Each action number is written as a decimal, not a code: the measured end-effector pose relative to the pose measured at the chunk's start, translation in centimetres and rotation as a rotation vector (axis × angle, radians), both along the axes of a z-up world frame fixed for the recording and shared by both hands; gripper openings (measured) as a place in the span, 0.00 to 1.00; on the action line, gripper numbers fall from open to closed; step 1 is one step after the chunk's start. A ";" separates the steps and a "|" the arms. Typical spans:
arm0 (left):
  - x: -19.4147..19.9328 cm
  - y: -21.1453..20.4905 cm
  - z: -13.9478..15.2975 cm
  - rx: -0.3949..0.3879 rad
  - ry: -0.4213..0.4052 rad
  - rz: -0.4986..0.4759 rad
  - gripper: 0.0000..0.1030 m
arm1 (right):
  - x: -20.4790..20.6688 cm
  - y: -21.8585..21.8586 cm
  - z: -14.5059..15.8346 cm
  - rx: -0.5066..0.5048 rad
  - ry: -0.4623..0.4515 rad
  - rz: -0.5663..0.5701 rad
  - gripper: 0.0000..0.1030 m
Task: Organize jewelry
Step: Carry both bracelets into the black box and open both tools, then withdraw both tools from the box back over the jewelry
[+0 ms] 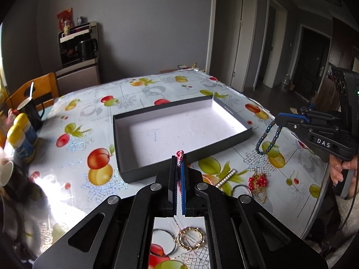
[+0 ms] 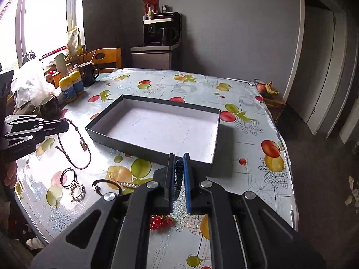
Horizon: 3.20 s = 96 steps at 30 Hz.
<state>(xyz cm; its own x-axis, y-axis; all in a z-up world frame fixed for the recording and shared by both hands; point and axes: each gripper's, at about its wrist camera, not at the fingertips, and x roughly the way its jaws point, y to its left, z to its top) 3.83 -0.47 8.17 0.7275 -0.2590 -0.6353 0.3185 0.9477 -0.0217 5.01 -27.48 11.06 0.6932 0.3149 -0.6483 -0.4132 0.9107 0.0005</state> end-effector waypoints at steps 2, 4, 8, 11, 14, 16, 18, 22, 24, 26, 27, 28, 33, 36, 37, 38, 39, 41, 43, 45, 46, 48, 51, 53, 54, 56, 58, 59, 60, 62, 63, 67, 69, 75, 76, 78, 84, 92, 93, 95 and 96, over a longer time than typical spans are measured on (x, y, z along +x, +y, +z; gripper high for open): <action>0.6 0.0 0.7 0.013 -0.015 0.006 0.02 | 0.5 0.4 0.5 0.003 -0.010 -0.001 0.07; 1.5 0.1 1.3 0.017 -0.019 0.010 0.02 | 1.1 0.9 1.0 0.002 -0.024 -0.005 0.07; 4.0 0.2 2.1 0.046 -0.034 0.037 0.02 | 2.8 2.3 1.5 -0.018 -0.072 -0.026 0.07; 6.4 0.4 2.1 0.063 -0.026 0.066 0.02 | 4.5 3.2 1.4 -0.001 -0.085 -0.043 0.07; 8.9 0.8 1.1 0.069 -0.002 0.100 0.02 | 6.2 4.0 0.8 0.000 -0.091 -0.066 0.07; 10.5 1.1 0.0 0.045 0.034 0.118 0.02 | 7.2 4.4 0.2 0.011 -0.087 -0.072 0.07; 11.8 1.4 -1.4 0.017 0.076 0.136 0.02 | 8.4 4.8 -0.9 0.028 -0.058 -0.073 0.07; 13.4 1.5 -4.5 0.017 0.151 0.167 0.02 | 9.9 5.0 -3.5 0.068 0.035 -0.072 0.07; 13.6 1.7 -5.4 0.018 0.177 0.178 0.03 | 10.1 4.7 -4.5 0.085 0.075 -0.077 0.07; 13.5 2.0 -6.1 0.012 0.200 0.183 0.03 | 10.3 4.1 -5.3 0.084 0.105 -0.101 0.07; 13.5 2.2 -6.4 0.012 0.206 0.189 0.03 | 10.4 3.7 -5.6 0.080 0.117 -0.116 0.07; 13.5 2.4 -6.6 0.013 0.210 0.195 0.03 | 10.4 3.3 -5.9 0.072 0.129 -0.133 0.07; 13.4 2.9 -7.7 0.027 0.234 0.214 0.03 | 10.4 2.0 -7.1 0.036 0.170 -0.190 0.07; 13.3 2.8 -8.2 0.029 0.238 0.214 0.03 | 10.4 1.6 -7.6 0.009 0.179 -0.202 0.07; 13.2 2.7 -8.3 0.029 0.234 0.211 0.03 | 10.3 1.6 -7.7 0.000 0.180 -0.203 0.07; 13.1 2.5 -8.4 0.032 0.232 0.208 0.03 | 10.2 1.6 -7.8 -0.007 0.180 -0.205 0.07; 12.9 2.4 -8.5 0.038 0.229 0.206 0.03 | 10.2 1.6 -7.8 -0.014 0.179 -0.206 0.07; 12.9 2.0 -8.8 0.050 0.227 0.205 0.03 | 10.1 1.6 -7.9 -0.024 0.178 -0.204 0.07; 12.9 1.9 -8.9 0.052 0.224 0.212 0.03 | 10.0 1.8 -7.9 -0.036 0.174 -0.204 0.07; 13.0 1.9 -8.9 0.048 0.229 0.217 0.03 | 10.0 1.8 -8.0 -0.043 0.171 -0.205 0.07; 13.0 1.9 -9.0 0.051 0.230 0.217 0.03 | 10.0 1.7 -8.1 -0.044 0.171 -0.207 0.07; 13.1 1.9 -8.9 0.050 0.231 0.214 0.03 | 10.0 1.7 -8.1 -0.048 0.169 -0.208 0.07; 13.1 2.0 -8.9 0.048 0.233 0.213 0.03 | 10.0 1.7 -8.0 -0.043 0.169 -0.206 0.07; 13.1 2.1 -8.9 0.046 0.232 0.217 0.04 | 9.9 1.7 -8.0 -0.041 0.164 -0.204 0.07; 13.0 2.1 -8.9 0.044 0.232 0.220 0.05 | 9.8 1.7 -8.0 -0.040 0.162 -0.203 0.07; 13.0 2.2 -8.9 0.037 0.231 0.223 0.08 | 9.7 1.7 -8.0 -0.041 0.156 -0.202 0.07; 13.0 2.3 -8.9 0.033 0.226 0.230 0.20 | 9.7 1.6 -8.0 -0.035 0.156 -0.201 0.08; 12.9 2.3 -8.8 0.032 0.220 0.228 0.24 | 9.6 1.5 -7.9 -0.031 0.156 -0.201 0.17; 12.9 2.2 -8.7 0.031 0.220 0.224 0.26 | 9.6 1.5 -7.9 -0.019 0.158 -0.198 0.26; 12.7 2.0 -8.4 0.032 0.214 0.219 0.40 | 9.2 1.4 -7.6 0.006 0.150 -0.192 0.52; 12.6 2.0 -8.2 0.030 0.204 0.219 0.46 | 9.0 1.4 -7.4 0.014 0.139 -0.190 0.52; 11.5 2.0 -6.6 0.000 0.147 0.205 0.71 | 8.0 1.5 -6.4 0.039 0.105 -0.170 0.59; 10.7 2.0 -5.6 -0.013 0.117 0.199 0.76 | 7.3 1.4 -5.8 0.051 0.085 -0.166 0.70; 8.0 2.5 -3.3 -0.043 0.038 0.210 0.88 | 4.9 0.6 -4.2 0.072 0.021 -0.165 0.94; 7.5 2.5 -3.0 -0.038 0.021 0.210 0.89 | 4.5 0.4 -4.0 0.074 0.010 -0.166 0.95; 6.5 2.4 -2.5 -0.017 -0.010 0.217 0.91 | 3.7 0.1 -3.8 0.068 -0.004 -0.174 0.95; 3.5 2.4 -1.8 -0.019 -0.056 0.201 0.94 | 1.7 -1.1 -3.8 0.059 -0.029 -0.205 0.95; -0.4 1.6 -2.6 0.002 -0.077 0.150 0.95 | -1.3 -2.2 -3.9 0.052 -0.052 -0.225 0.95; -0.9 1.5 -2.8 0.010 -0.076 0.145 0.95 | -1.7 -2.3 -3.9 0.048 -0.055 -0.223 0.95; -1.8 1.4 -3.3 0.031 -0.075 0.136 0.95 | -2.4 -2.2 -4.1 0.043 -0.051 -0.211 0.95; -2.2 1.4 -3.6 0.040 -0.069 0.128 0.95 | -2.7 -2.3 -4.3 0.041 -0.044 -0.203 0.95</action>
